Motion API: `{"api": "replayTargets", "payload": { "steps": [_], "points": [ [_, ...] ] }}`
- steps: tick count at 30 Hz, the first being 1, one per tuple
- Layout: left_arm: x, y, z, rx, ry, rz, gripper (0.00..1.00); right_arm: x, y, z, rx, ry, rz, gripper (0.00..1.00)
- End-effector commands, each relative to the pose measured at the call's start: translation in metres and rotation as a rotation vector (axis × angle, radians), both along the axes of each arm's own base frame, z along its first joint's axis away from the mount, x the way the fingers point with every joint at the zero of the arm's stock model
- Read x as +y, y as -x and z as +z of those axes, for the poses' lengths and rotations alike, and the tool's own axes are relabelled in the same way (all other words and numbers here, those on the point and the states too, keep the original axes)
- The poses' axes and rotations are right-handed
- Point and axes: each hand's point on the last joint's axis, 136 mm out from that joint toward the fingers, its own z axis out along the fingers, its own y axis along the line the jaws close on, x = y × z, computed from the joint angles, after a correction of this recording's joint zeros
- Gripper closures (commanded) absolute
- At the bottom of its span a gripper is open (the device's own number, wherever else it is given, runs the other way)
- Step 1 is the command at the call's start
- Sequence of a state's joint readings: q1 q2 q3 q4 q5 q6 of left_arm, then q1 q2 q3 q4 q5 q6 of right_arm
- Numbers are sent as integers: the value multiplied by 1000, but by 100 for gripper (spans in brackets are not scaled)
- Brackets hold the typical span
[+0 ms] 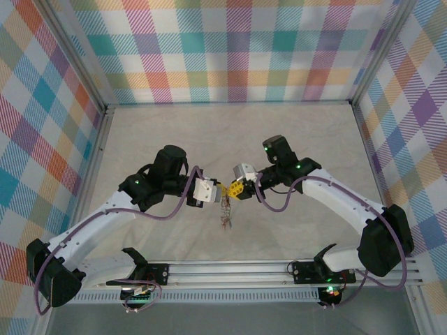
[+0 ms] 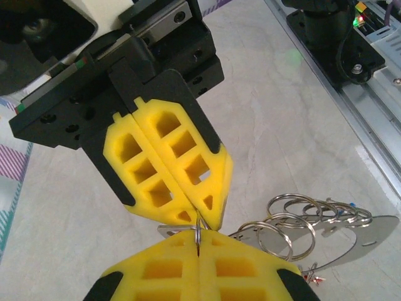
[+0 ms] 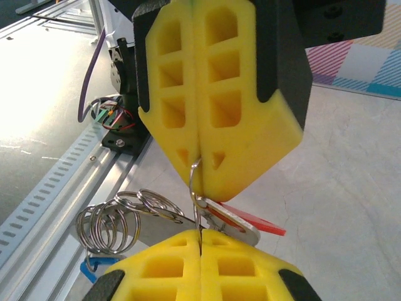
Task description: Put the keys on the keyring
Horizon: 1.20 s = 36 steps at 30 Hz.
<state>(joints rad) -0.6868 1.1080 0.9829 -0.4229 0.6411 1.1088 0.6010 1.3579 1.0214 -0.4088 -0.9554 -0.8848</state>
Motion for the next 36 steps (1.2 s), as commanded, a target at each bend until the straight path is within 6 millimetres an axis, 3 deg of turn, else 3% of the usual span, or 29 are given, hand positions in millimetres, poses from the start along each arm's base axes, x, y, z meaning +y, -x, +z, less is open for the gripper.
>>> {"api": "replayTargets", "payload": {
  "steps": [1,24,36],
  "points": [
    [1,14,-1,-4,-17,-55,100,1,-1,23,-17,-83,20,100],
    [7,5,-15,-36,-69,-8,100,-3,3,25,-46,-99,27,100],
    [7,13,-15,-34,-67,-43,100,-1,-4,22,-26,-78,-5,100]
  ]
}}
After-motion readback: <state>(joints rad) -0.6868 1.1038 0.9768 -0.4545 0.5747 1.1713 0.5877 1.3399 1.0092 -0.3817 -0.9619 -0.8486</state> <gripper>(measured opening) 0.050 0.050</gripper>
